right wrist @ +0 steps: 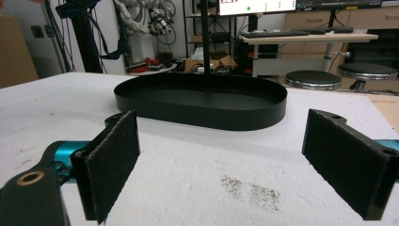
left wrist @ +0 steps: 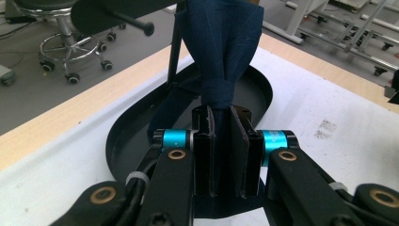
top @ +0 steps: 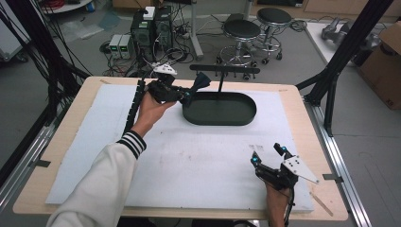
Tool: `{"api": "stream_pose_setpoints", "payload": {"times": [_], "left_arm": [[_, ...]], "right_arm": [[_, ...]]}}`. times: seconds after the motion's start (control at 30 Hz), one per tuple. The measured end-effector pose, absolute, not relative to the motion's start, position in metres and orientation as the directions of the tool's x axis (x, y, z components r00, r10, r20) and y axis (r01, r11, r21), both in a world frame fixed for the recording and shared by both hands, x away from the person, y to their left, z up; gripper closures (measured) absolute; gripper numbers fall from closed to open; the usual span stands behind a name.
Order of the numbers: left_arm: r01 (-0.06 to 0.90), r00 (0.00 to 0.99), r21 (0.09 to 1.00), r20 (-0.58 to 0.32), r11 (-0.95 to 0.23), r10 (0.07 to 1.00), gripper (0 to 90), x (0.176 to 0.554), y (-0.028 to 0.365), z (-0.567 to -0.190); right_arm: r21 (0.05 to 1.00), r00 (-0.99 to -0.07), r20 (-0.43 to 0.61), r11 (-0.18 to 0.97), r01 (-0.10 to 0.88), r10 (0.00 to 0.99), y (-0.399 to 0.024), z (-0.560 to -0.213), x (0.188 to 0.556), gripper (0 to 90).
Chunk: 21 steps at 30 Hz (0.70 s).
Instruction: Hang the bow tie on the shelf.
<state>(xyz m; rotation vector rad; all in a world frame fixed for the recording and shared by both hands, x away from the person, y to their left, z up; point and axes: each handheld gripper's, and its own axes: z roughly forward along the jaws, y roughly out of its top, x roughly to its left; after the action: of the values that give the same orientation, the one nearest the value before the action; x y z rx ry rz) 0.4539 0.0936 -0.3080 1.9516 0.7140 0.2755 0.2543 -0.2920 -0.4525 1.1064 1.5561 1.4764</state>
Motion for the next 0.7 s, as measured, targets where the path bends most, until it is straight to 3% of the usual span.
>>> {"api": "stream_pose_setpoints", "payload": {"times": [0.7], "left_arm": [[0.344,0.806,0.882,-0.101,-0.322,0.584,80.1,0.475,0.084,-0.294]], "right_arm": [[0.993,-0.375,0.070,-0.029,0.114,0.924,-0.292,-0.452,0.254,10.7]]}}
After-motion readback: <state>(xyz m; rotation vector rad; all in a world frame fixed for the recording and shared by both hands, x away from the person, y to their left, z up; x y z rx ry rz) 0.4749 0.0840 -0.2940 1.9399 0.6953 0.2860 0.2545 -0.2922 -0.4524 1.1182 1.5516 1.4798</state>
